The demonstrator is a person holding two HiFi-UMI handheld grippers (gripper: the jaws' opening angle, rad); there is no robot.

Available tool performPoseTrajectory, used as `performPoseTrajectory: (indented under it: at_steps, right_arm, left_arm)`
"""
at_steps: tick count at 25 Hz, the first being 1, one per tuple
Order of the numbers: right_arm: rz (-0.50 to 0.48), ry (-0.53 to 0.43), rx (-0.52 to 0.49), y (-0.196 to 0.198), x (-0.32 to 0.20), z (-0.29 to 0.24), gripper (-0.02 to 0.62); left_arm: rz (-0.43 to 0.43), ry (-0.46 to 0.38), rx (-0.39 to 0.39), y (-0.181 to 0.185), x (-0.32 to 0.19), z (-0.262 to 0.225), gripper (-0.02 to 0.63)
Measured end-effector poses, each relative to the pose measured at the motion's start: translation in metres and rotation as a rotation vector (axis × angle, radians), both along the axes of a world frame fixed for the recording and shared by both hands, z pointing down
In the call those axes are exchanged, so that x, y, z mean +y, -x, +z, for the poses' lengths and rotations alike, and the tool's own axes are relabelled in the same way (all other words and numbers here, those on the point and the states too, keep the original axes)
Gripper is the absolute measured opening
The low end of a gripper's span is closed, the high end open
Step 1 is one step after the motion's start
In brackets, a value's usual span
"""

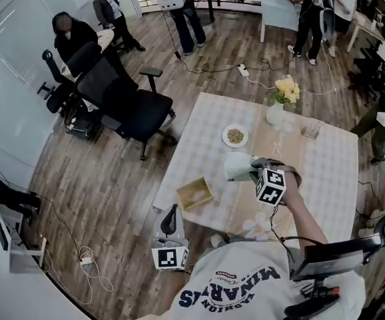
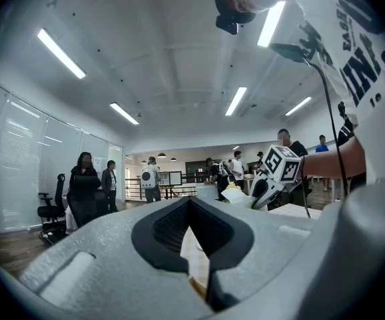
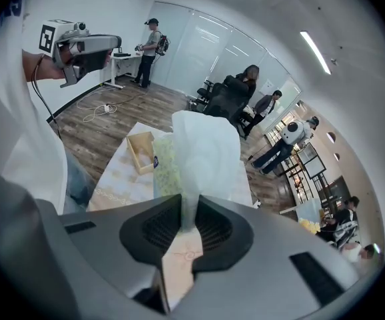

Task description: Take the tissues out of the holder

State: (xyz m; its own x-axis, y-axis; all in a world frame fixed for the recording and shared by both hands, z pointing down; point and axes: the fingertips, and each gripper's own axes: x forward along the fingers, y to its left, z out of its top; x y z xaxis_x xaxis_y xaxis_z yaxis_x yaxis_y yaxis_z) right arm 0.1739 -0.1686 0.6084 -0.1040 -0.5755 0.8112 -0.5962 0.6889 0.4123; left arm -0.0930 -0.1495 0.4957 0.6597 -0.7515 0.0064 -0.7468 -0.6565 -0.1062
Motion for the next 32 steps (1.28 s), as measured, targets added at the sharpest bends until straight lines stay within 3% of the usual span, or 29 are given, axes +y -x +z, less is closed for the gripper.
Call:
performPoseTrajectory:
  at_steps: [7,13,32]
  right_arm:
    - [0.041,0.008,-0.003,-0.004,0.011,0.010,0.060]
    - [0.072,0.006,-0.001,-0.005,0.005,0.035,0.060]
    - [0.154,0.060,-0.042,-0.013,0.004,0.220,0.058]
  left_arm:
    - [0.073,0.000,-0.010,-0.019,-0.003,-0.004,0.003]
    - [0.067,0.001,-0.012,-0.013,-0.007,-0.007,0.003]
    - [0.013,0.019,-0.048,0.010,-0.005,0.000,0.003]
